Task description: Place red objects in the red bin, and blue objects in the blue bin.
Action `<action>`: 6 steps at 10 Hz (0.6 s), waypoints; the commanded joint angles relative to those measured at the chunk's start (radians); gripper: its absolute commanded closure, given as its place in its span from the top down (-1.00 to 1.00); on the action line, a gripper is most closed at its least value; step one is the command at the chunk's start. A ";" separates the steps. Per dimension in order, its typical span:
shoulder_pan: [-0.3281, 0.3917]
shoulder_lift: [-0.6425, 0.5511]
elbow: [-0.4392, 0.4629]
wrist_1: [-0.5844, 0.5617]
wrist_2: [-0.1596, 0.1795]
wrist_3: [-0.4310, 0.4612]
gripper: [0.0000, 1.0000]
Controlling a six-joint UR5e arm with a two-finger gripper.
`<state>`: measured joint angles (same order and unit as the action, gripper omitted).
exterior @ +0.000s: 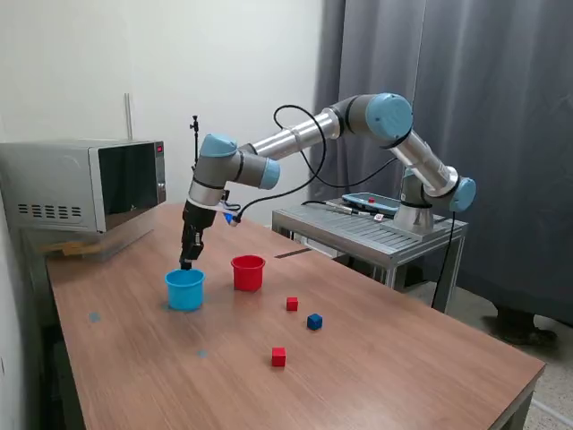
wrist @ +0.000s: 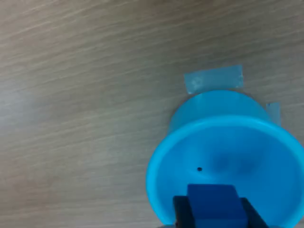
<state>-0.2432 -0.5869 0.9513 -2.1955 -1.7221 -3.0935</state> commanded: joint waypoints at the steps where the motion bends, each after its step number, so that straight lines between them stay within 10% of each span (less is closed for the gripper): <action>1: -0.001 0.004 -0.003 -0.001 0.036 -0.001 1.00; 6: 0.002 -0.039 0.010 -0.004 0.033 -0.002 1.00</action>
<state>-0.2427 -0.5949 0.9514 -2.1989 -1.6871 -3.0949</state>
